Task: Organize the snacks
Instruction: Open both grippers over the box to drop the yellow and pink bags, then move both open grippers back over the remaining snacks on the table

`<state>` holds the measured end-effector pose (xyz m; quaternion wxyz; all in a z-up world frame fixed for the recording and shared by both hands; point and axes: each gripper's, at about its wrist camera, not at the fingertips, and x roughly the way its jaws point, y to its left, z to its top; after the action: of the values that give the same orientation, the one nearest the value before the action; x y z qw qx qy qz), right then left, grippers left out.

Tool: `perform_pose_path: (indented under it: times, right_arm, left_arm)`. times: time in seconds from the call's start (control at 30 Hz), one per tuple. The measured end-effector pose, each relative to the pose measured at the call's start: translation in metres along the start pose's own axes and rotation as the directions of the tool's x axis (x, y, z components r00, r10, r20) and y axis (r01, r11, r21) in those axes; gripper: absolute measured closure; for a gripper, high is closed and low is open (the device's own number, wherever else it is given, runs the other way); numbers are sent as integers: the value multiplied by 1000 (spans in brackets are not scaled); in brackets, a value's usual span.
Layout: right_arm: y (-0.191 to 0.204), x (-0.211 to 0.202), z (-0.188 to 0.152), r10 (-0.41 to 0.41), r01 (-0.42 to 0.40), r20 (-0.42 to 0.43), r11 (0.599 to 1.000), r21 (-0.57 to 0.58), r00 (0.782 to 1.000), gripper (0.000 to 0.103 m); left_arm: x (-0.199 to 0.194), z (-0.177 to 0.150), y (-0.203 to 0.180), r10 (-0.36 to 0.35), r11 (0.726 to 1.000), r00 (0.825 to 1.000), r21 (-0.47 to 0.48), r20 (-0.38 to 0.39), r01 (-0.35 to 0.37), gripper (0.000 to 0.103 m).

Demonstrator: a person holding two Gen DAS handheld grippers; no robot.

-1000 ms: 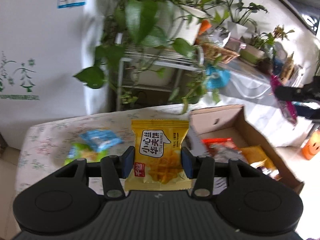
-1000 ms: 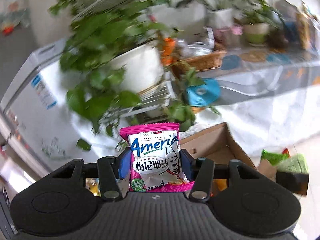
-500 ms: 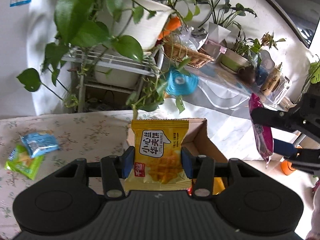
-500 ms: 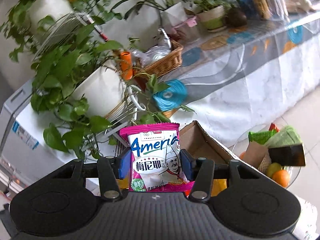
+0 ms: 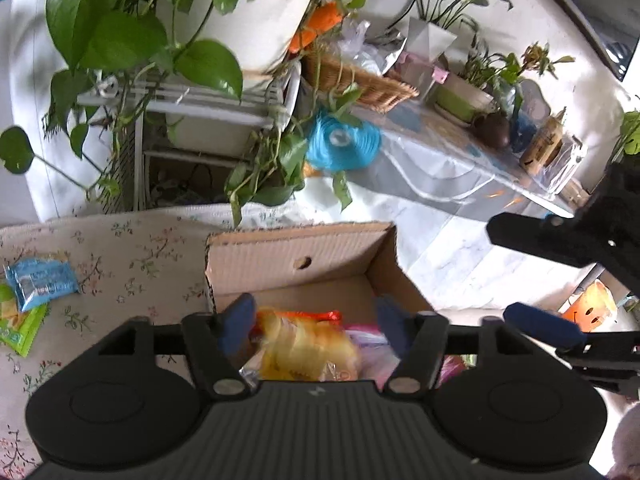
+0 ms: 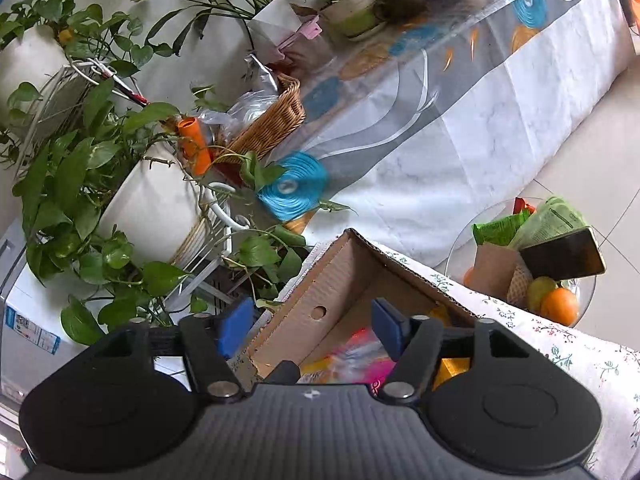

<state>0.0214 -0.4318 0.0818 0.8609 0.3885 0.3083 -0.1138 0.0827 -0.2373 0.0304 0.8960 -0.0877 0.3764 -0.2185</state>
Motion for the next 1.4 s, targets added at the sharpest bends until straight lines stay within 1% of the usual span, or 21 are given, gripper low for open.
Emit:
perform_pose_path:
  times: [0.07,0.17,0.5,0.6,0.8,0.9,1.07,1.23,1.4]
  right_arm:
    - [2,-1,-1,1,-1,3,1000,-13,1000,27]
    - [8,-2,-2,7,-6,8,999,-46,1000,26]
    - [28,6,-10,18,-20,-14,986,-164,1000,19]
    - [32,9,-13,28,-33,-32,983,-180,999,19]
    - [43,16,-20,39,-52,-61,971,-232,997,18]
    - [49,20,-25,42,-59,-68,963,-261,997,15]
    - [60,23,-33,54,-76,-76,940,-332,996,14]
    - [70,25,-41,82,-111,-91,915,-387,992,13]
    - [79,30,-51,92,-133,-114,894,-429,989,13]
  left_arm:
    - [-3,2,1,3,1000,1000,1,7,-3,26]
    - [-7,5,5,11,1000,1000,2,7,-11,26]
    - [-16,2,19,88,995,996,47,-4,-88,24]
    - [-19,1,29,104,994,994,36,-12,-104,23]
    - [-25,1,48,153,987,988,48,-16,-152,22]
    - [-28,1,61,173,984,985,40,-20,-172,21]
    - [-38,3,90,199,980,980,30,-26,-198,21]
    - [-52,6,130,247,969,969,-3,-17,-247,21]
    - [-63,7,168,288,957,958,-41,-10,-288,21]
